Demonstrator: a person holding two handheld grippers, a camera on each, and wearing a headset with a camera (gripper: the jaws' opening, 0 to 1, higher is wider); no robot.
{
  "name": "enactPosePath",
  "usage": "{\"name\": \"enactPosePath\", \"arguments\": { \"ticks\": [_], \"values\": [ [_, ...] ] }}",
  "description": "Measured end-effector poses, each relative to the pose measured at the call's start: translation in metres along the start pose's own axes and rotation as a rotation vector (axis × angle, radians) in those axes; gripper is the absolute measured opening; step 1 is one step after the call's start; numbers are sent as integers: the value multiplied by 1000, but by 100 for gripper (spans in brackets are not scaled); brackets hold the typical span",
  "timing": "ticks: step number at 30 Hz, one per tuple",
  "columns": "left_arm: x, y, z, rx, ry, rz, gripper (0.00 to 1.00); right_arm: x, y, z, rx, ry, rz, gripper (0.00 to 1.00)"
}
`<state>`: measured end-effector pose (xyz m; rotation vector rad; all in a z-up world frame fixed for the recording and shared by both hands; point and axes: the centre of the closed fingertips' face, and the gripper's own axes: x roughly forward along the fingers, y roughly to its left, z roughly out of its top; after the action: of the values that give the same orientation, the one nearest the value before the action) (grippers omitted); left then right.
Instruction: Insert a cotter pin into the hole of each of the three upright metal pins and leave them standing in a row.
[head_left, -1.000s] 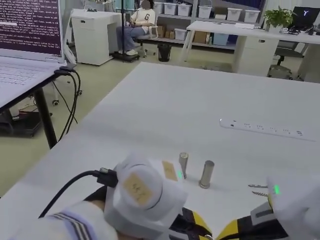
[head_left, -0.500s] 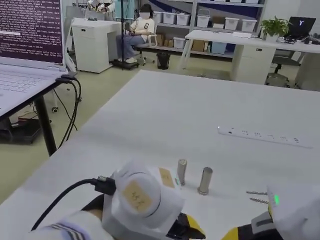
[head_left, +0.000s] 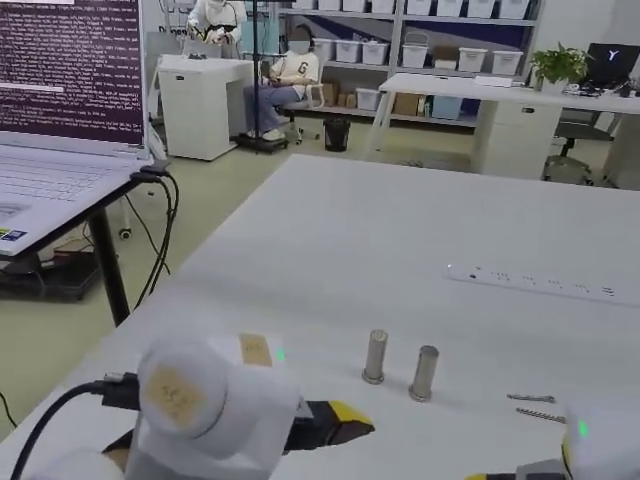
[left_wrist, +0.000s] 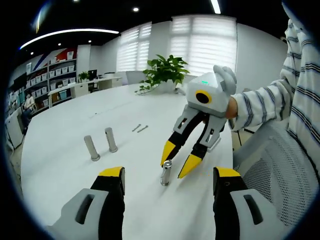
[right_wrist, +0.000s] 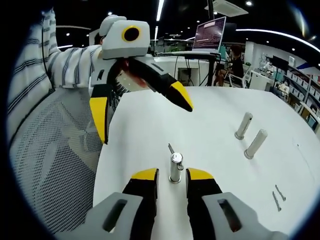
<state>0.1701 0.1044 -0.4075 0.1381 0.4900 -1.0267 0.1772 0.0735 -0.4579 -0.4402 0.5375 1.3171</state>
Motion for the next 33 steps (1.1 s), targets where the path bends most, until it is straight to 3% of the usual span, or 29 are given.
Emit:
{"name": "enactPosePath", "arguments": {
  "ticks": [4,7,9,13,20,33],
  "values": [
    [-9,4,-7,-3,4,64,84,6,0,-1,48,-22,-1,20],
    [-13,3,-15,-75,5,101,99,10,1,-2,61,-27,2,20],
    [-14,-1,-16,-64,-7,106,99,13,1,-4,66,-28,1,20],
    [-15,-8,-22,-106,-14,117,99,17,1,-7,83,-32,2,20],
    [-18,-10,-26,-138,-14,139,99,22,-6,-13,78,-16,-25,18],
    [-32,1,-30,-170,-3,212,99,27,-5,-20,103,-16,-16,6]
  ]
}}
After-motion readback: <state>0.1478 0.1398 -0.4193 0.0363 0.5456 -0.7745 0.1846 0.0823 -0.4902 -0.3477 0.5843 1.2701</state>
